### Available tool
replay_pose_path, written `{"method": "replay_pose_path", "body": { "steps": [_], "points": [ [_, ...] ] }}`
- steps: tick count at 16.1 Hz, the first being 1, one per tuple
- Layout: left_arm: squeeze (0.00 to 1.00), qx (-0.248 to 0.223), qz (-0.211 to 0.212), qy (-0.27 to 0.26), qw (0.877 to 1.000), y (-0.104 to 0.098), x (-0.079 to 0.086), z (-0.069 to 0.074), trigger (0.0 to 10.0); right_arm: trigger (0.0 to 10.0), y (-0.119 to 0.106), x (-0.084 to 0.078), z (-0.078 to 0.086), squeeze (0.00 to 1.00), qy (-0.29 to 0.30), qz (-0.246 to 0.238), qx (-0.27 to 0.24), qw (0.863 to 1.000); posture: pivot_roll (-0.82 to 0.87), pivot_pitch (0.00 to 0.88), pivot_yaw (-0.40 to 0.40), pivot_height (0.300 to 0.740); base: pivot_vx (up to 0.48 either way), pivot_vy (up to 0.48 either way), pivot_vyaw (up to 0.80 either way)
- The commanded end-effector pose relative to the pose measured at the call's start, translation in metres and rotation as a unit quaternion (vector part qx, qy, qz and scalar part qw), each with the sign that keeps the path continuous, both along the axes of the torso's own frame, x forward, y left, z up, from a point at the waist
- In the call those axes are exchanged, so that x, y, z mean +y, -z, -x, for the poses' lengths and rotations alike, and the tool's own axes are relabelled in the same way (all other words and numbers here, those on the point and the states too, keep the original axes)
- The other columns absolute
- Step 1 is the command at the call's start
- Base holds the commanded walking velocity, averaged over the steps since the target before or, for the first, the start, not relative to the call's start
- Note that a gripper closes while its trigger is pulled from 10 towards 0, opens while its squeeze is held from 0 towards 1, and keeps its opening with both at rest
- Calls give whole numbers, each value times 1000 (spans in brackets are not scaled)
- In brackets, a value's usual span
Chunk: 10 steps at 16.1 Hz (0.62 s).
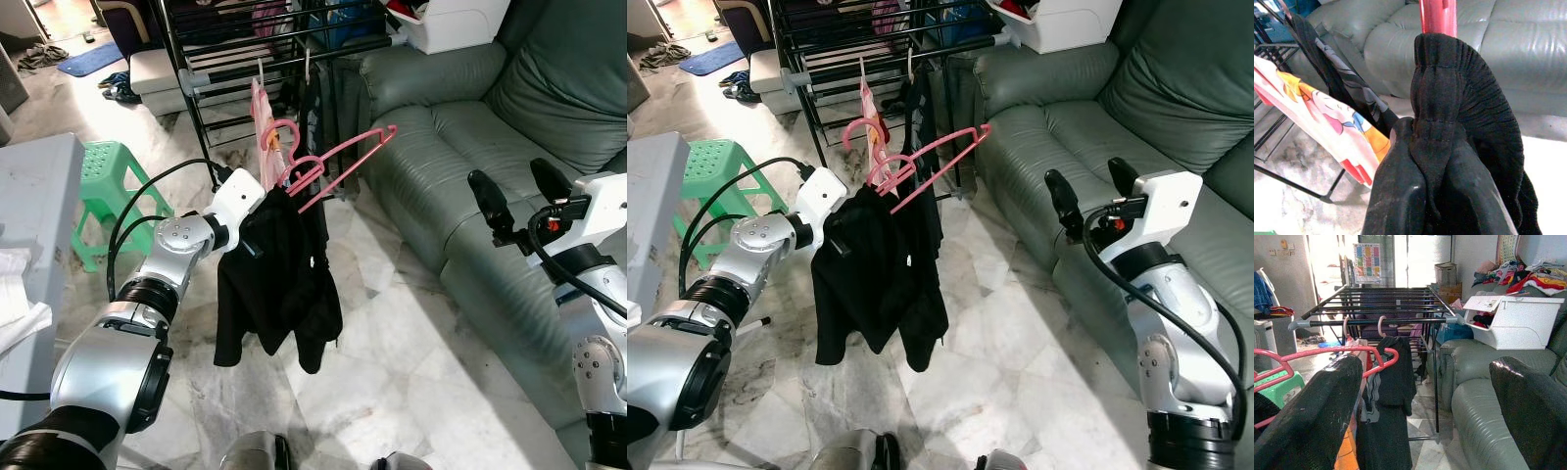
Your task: Hang hanger
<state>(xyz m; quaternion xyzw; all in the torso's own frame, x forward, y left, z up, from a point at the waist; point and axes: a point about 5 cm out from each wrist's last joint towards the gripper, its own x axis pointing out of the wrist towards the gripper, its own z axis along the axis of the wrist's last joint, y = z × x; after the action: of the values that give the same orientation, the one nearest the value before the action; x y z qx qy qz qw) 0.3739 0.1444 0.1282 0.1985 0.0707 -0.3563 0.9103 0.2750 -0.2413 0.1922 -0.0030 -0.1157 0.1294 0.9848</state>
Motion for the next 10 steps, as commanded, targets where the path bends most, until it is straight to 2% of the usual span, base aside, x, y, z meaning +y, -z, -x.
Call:
{"method": "replay_pose_path", "body": {
  "steps": [1,2,3,4,6,7,8,9,10],
  "points": [
    [0,-12,9,-1,1000,-10,1,-4,0,10000,-3,-2,-1,1000,7,0,-7,1000,-78,4,75,740,0,0,0],
    [0,-9,25,1,1000,-13,-1,-5,0,10000,1,-2,-1,1000,31,7,-2,1000,-78,4,75,740,0,0,0],
    [0,-123,94,124,980,-65,-45,-2,0,10000,67,22,-14,1000,29,36,170,984,-64,10,64,740,0,0,0],
    [0,-186,120,185,957,-92,-64,7,0,10000,96,38,-15,1000,7,60,249,967,-61,11,63,740,0,0,0],
    [0,-194,128,203,951,-99,-69,10,0,10000,102,43,-15,1000,-8,66,265,962,-60,11,62,740,0,0,0],
    [0,-198,134,215,947,-102,-73,13,0,10000,105,46,-14,859,-19,72,271,960,-60,11,62,740,0,0,0],
    [0,-198,137,219,946,-102,-74,14,0,10000,104,46,-15,565,-18,72,268,961,-60,11,62,740,0,0,0],
    [0,-198,132,232,943,-102,-77,17,0,10000,101,47,-18,20,-15,66,254,965,-57,11,62,740,0,0,0],
    [0,-198,129,237,942,-100,-77,20,0,10000,97,49,-21,0,-19,61,244,968,-57,11,62,740,0,0,0]
  ]
}}
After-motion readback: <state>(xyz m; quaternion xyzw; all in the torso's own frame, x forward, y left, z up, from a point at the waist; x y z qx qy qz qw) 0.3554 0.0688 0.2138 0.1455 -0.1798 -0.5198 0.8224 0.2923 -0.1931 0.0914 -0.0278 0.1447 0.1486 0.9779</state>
